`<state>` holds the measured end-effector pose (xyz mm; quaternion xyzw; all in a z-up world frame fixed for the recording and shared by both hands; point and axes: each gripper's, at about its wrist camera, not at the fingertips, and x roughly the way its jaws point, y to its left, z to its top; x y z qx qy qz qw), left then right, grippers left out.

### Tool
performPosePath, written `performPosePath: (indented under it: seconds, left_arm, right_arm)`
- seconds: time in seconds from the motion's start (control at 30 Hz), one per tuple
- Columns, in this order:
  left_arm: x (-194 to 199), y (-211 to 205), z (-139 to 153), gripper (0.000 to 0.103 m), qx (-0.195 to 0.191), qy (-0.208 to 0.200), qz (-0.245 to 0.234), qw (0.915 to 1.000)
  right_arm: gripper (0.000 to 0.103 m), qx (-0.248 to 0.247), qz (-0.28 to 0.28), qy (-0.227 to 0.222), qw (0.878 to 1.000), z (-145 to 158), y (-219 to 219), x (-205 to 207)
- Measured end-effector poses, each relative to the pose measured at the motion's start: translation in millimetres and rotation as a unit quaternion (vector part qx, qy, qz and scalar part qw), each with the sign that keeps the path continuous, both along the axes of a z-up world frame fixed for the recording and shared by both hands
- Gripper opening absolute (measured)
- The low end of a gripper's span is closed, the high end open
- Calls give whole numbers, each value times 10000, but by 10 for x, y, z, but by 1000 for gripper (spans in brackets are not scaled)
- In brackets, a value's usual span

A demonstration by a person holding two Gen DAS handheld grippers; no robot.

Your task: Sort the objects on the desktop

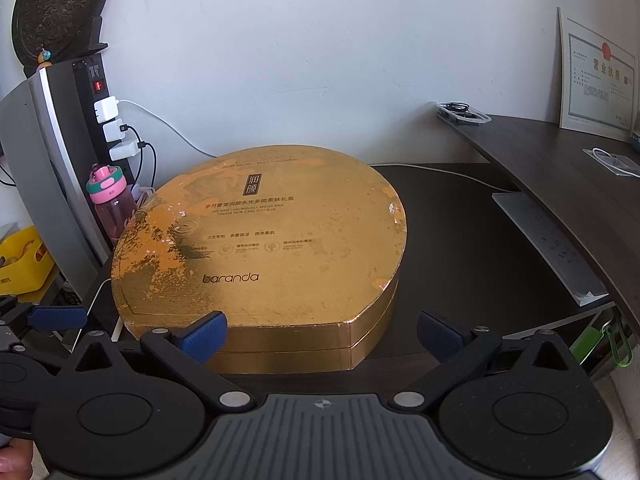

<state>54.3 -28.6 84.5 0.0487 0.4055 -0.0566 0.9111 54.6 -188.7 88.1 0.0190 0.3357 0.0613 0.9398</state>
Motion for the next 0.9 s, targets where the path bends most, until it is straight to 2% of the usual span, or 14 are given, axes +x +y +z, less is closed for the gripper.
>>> performPosePath:
  seconds: [0.9]
  left_arm:
    - [12,-7,-21,103,1,45,31,10000]
  right_arm:
    - [102,1,18,14,10000,-8,13,-3]
